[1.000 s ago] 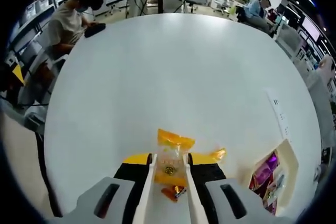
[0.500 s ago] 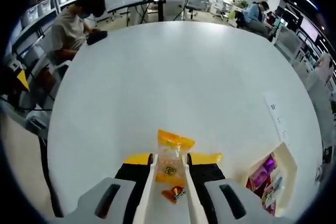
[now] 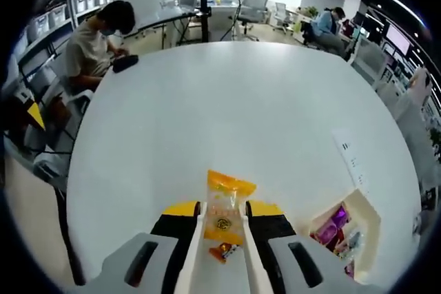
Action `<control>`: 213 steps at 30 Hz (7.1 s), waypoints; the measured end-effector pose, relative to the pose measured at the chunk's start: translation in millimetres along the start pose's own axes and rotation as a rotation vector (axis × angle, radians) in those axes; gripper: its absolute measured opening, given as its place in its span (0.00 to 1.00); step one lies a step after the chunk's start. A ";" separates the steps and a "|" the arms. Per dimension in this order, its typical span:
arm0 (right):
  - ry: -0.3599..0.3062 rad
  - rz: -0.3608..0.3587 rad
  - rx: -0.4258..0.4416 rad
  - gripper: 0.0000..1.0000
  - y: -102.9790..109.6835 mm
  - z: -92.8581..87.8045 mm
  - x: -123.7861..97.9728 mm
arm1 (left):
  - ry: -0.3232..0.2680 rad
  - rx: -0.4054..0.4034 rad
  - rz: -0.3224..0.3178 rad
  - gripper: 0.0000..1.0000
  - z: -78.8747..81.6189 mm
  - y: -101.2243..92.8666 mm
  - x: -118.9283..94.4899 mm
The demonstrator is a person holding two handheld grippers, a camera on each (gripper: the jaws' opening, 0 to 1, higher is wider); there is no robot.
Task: Place the target food into the container with the food tongs after gripping and lifting it, then release it inside without dropping or visibly crushing the food.
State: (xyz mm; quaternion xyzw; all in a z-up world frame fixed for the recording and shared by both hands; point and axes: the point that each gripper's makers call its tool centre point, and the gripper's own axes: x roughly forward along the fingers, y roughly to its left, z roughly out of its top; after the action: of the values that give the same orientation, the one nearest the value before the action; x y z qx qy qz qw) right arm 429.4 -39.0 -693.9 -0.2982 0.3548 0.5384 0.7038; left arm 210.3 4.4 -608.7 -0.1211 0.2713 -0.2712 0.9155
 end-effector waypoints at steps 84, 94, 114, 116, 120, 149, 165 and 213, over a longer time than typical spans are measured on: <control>-0.120 -0.268 0.054 0.26 -127.3 -6.3 -133.0 | -0.003 0.103 -0.070 0.69 22.9 -33.6 14.8; -0.112 -0.292 0.052 0.26 -141.4 -13.7 -142.3 | -0.002 0.107 -0.077 0.69 25.1 -35.2 17.4; -0.107 -0.325 0.061 0.26 -157.6 -19.5 -156.3 | 0.003 0.107 -0.086 0.69 24.2 -37.9 20.5; -0.109 -0.328 0.059 0.26 -158.8 -18.4 -157.5 | 0.004 0.107 -0.087 0.69 23.5 -38.2 20.8; -0.111 -0.334 0.057 0.26 -161.6 -16.3 -159.9 | 0.002 0.106 -0.085 0.69 23.9 -37.9 20.7; -0.108 -0.355 0.058 0.26 -171.7 -17.8 -168.9 | 0.003 0.103 -0.082 0.69 22.3 -37.2 19.0; -0.103 -0.358 0.057 0.26 -174.6 -23.0 -168.2 | 0.005 0.105 -0.086 0.69 24.2 -38.3 22.2; -0.098 -0.375 0.050 0.28 -175.5 -25.8 -169.2 | 0.009 0.101 -0.086 0.69 20.7 -39.1 21.4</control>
State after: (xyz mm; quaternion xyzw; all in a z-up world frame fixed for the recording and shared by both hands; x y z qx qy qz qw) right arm 566.5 -194.7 -563.1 -0.3150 0.2715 0.4030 0.8153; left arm 220.1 -38.4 -586.5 -0.0847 0.2560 -0.3241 0.9068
